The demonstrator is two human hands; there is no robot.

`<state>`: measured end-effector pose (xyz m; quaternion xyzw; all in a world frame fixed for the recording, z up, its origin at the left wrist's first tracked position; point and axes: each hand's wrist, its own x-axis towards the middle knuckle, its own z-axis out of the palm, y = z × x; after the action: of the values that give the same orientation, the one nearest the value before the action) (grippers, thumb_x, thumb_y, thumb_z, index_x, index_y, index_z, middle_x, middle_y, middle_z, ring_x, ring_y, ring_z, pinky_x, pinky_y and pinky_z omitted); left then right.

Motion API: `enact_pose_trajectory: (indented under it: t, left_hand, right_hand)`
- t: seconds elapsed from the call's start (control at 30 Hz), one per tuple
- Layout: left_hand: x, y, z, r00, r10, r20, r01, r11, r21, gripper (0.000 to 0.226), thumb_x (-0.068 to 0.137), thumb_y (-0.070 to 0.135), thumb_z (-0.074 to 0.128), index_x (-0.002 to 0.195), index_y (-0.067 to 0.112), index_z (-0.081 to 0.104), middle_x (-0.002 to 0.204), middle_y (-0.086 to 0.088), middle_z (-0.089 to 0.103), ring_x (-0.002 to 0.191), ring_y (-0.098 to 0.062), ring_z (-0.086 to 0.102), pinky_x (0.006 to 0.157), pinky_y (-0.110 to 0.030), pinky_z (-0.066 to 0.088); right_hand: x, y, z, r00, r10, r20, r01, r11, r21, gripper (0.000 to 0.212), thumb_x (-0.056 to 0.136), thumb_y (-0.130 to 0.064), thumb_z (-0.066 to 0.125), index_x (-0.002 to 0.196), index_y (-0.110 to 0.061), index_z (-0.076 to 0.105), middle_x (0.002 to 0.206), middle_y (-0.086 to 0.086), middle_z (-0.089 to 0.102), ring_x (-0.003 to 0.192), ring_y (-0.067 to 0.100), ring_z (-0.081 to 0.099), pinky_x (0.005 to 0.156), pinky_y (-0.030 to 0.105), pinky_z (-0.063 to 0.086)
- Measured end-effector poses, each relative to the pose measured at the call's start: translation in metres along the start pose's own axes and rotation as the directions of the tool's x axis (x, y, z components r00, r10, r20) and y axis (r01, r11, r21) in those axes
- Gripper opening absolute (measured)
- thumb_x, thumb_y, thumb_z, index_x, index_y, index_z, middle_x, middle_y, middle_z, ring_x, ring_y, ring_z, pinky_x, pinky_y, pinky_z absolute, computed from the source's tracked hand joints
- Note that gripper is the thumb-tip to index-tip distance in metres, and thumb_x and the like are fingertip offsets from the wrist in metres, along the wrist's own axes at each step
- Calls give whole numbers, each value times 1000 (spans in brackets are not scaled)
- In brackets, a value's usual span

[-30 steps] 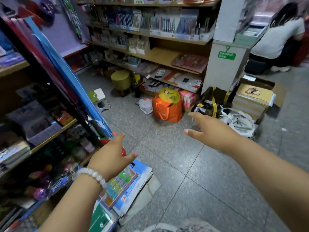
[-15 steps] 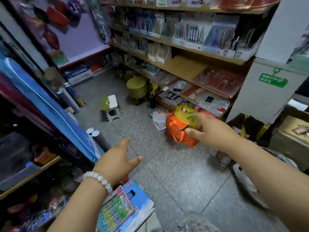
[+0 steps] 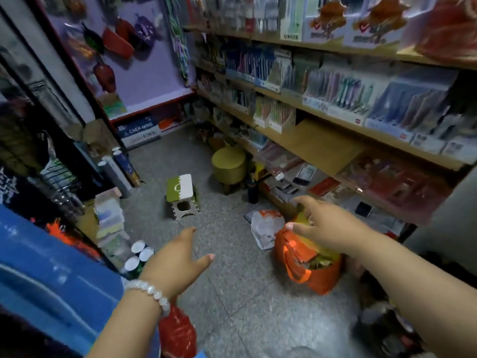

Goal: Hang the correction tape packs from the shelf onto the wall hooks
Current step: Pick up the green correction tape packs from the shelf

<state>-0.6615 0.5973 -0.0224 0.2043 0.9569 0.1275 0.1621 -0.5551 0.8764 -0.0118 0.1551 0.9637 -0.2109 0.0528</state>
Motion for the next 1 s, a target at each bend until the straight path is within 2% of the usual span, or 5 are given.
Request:
enact_pose_trajectory:
  t: [0.1, 0.2, 0.57, 0.73, 1.0]
  left_hand:
    - [60, -6, -25, 1000, -12, -25, 11, 998, -54, 83, 87, 54, 60, 151, 18, 23, 150, -10, 42, 132, -23, 48, 103, -31, 41]
    - [108, -12, -53, 998, -33, -47, 29, 997, -74, 77, 87, 51, 61, 148, 18, 28, 148, -10, 41, 132, -24, 46, 102, -30, 39]
    - [246, -97, -109, 965, -252, -74, 239, 959, -153, 82, 84, 54, 63, 150, 19, 29, 151, -8, 41, 134, -23, 46, 106, -35, 43]
    - [326, -132, -147, 916, -390, -95, 372, 913, -165, 78, 86, 54, 61, 150, 22, 29, 151, -6, 41, 130, -22, 49, 102, -32, 44]
    - [421, -186, -201, 830, -542, -132, 502, 829, -248, 75, 86, 50, 63, 148, 20, 33, 143, -6, 49, 123, -22, 55, 97, -33, 48]
  right_hand:
    - [64, -11, -22, 999, -29, 29, 32, 996, -83, 75, 88, -60, 51, 149, -27, 22, 148, 3, 41, 127, 21, 49, 90, 28, 44]
    - [126, -25, -38, 997, -70, -9, 69, 995, -79, 77, 87, -62, 50, 149, -26, 24, 148, 2, 42, 129, 20, 47, 98, 33, 45]
    - [365, -112, -17, 949, -301, 95, 306, 951, -43, 72, 88, -59, 49, 147, -23, 29, 143, 5, 45, 122, 21, 51, 90, 30, 45]
    - [492, -150, -17, 923, -366, 121, 372, 928, -26, 72, 87, -58, 52, 145, -20, 32, 137, 8, 50, 122, 23, 52, 98, 35, 45]
    - [648, -231, -15, 852, -492, 179, 504, 863, -27, 69, 86, -57, 54, 141, -18, 38, 135, 9, 52, 119, 24, 54, 94, 30, 43]
